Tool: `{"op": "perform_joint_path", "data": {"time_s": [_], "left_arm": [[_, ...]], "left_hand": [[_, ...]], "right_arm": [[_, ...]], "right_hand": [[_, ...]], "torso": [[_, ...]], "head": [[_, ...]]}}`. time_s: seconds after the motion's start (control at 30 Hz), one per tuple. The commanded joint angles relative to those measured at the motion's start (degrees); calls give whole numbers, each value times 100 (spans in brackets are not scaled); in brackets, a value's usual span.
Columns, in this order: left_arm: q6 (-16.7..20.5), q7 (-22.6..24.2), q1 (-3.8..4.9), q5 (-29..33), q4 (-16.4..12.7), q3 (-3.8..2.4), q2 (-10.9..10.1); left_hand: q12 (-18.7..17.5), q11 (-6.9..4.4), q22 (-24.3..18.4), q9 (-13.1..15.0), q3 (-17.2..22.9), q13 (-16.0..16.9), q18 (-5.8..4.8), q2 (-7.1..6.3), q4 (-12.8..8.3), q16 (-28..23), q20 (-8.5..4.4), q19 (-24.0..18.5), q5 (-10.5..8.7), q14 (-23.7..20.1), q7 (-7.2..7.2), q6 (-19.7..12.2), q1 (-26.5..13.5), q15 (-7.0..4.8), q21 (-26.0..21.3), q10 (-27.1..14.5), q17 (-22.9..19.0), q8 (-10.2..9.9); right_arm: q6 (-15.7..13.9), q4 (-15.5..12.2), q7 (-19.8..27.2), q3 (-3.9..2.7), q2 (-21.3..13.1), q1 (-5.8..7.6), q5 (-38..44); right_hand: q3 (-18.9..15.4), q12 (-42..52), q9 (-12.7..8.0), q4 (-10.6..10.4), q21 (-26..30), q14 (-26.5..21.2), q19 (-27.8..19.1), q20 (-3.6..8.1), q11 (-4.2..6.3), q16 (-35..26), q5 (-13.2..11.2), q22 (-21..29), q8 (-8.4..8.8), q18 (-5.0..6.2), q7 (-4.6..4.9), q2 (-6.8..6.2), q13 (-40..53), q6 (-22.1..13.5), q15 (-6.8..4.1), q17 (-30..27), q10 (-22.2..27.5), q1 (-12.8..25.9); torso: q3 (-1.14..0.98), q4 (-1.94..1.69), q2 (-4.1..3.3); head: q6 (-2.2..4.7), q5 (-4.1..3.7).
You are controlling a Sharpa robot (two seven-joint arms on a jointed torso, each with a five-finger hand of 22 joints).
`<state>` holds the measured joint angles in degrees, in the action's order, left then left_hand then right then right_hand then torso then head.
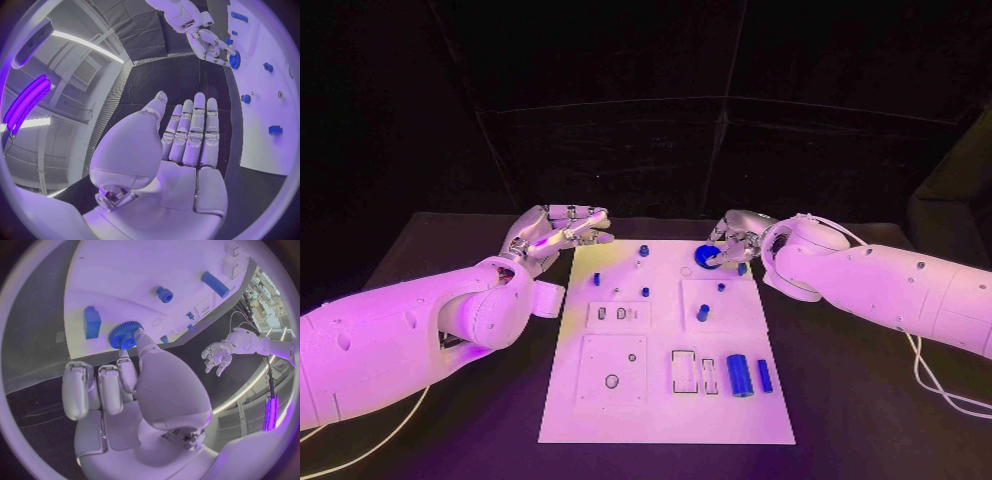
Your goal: Assemble the parts on the task board
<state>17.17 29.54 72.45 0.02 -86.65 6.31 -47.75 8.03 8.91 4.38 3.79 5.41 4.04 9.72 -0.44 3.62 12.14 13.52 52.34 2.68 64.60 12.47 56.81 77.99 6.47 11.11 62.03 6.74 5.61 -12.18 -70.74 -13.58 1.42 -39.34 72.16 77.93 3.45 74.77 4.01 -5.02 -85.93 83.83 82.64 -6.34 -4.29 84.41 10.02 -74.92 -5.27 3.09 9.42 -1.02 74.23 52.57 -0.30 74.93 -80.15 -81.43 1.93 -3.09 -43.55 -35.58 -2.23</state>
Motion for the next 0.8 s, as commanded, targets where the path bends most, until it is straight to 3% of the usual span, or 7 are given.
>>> {"op": "perform_joint_path", "data": {"time_s": [0.03, 0.43, 0.67, 0.8], "left_arm": [[-77, -1, 5, -1, -19, -3, 1], [-86, -5, 3, -1, -54, 3, -6], [-91, -1, 3, -1, -54, 4, -11], [-89, 4, 3, -1, -50, 5, -15]], "left_hand": [[-39, 31, -10, -4, -9, -7, 87, 61, -42, -40, 1, 38, 13, -14, 15, 16, -7, 28, -34, 15, 7, -34], [-55, 33, -18, -5, 1, -10, 86, 69, -70, -51, 2, 41, 14, -21, 18, 11, 5, 30, -47, 10, 6, -45], [-58, 33, -19, -5, 7, -10, 86, 75, -77, -53, 2, 43, 14, -21, 18, 11, 10, 30, -49, 10, 7, -47], [-58, 33, -19, -5, 7, -10, 86, 75, -77, -53, 2, 43, 14, -21, 18, 11, 10, 30, -49, 10, 7, -47]], "right_arm": [[97, 31, 4, 1, 19, 9, 156], [64, -36, -8, 1, 65, -17, 402], [-605, -257, 7, 1, 32, -28, 646], [-1072, -572, -11, -1, -16, -29, 941]], "right_hand": [[73, 31, 2, 48, -37, 358, 44, 2, 9, 41, 2, -501, -30, -77, 2, 55, 9, 52, 24, 162, -23, -49], [280, 91, 8, 162, -49, 363, 62, 7, 22, 54, 45, -533, -84, -83, -13, 70, 83, 198, 16, 198, -60, -71], [527, 199, 6, 179, -83, 374, 121, 42, 77, 76, 225, -619, -143, -101, -77, 79, 203, 413, -27, 252, -142, 38], [698, 205, -8, 199, -107, 381, 165, 65, 99, 90, 365, -682, -128, -116, -97, 24, 223, 476, -47, 292, -156, 114]], "torso": [[0, 1, -3], [-5, 8, 0], [0, 2, 2], [1, 0, 4]], "head": [[-3, -4], [-24, 2], [-27, 3], [-17, 2]]}}
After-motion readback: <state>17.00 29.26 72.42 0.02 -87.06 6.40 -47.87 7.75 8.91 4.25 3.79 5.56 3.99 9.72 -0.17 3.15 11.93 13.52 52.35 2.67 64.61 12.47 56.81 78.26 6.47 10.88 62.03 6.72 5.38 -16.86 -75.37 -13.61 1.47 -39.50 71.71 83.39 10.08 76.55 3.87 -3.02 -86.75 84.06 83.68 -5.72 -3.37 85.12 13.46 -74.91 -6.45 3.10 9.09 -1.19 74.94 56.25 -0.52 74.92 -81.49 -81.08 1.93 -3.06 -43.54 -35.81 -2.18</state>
